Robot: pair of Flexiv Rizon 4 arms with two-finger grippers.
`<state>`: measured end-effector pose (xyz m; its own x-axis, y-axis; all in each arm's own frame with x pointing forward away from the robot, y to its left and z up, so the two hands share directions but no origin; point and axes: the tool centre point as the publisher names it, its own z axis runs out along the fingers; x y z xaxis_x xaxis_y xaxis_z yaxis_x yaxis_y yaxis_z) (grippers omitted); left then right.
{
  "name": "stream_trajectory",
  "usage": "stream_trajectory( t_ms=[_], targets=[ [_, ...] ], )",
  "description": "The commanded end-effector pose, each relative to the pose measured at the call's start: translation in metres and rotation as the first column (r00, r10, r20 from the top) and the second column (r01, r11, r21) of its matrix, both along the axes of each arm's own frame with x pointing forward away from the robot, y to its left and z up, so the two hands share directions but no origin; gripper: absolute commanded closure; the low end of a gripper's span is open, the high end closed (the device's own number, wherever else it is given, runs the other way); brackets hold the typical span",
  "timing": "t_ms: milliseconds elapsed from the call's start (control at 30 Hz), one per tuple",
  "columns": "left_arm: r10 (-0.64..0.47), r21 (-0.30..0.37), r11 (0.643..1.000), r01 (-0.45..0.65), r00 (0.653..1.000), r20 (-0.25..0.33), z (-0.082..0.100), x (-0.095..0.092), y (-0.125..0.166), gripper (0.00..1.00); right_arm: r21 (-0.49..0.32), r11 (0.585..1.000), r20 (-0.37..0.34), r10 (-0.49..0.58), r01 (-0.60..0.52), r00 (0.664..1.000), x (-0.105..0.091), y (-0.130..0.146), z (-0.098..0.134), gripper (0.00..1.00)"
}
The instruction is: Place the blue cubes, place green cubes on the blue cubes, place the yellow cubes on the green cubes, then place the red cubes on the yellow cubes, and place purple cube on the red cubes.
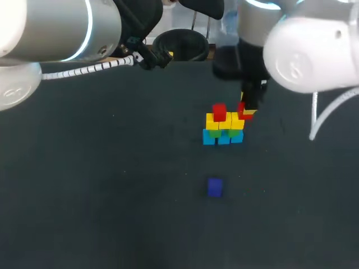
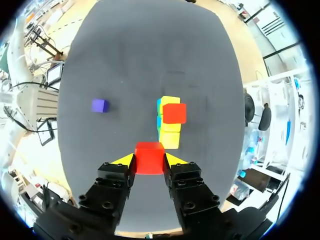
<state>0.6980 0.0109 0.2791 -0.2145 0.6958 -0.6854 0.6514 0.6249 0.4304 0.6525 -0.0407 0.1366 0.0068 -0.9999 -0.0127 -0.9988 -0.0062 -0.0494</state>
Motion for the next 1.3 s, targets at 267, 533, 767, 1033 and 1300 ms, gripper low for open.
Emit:
stream_trajectory(
  t_ms=[267,533,767,1033,1300],
  targets=[
    [0.002,0.001,1.0,-0.002,1.0,0.001,0.0,0.0,0.0,0.0,0.048,0.998,-0.114,0.033,-0.028,0.993,0.019,0.004,-0.015,1.0],
    [0.002,0.001,1.0,-0.002,1.0,0.001,0.0,0.0,0.0,0.0,0.055,0.997,-0.145,0.064,-0.057,0.987,0.022,0.01,-0.025,1.0],
    [0.002,0.001,1.0,-0.002,1.0,0.001,0.0,0.0,0.0,0.0,0.06,0.996,-0.15,0.076,-0.067,0.986,0.024,0.012,-0.027,1.0],
    [0.002,0.001,1.0,-0.002,1.0,0.001,0.0,0.0,0.0,0.0,0.054,0.995,-0.142,0.086,-0.079,0.986,0.03,0.014,-0.029,1.0],
    [0.002,0.001,1.0,-0.002,1.0,0.001,0.0,0.0,0.0,0.0,0.051,0.995,-0.15,0.091,-0.084,0.985,0.036,0.016,-0.034,1.0]
  ],
)
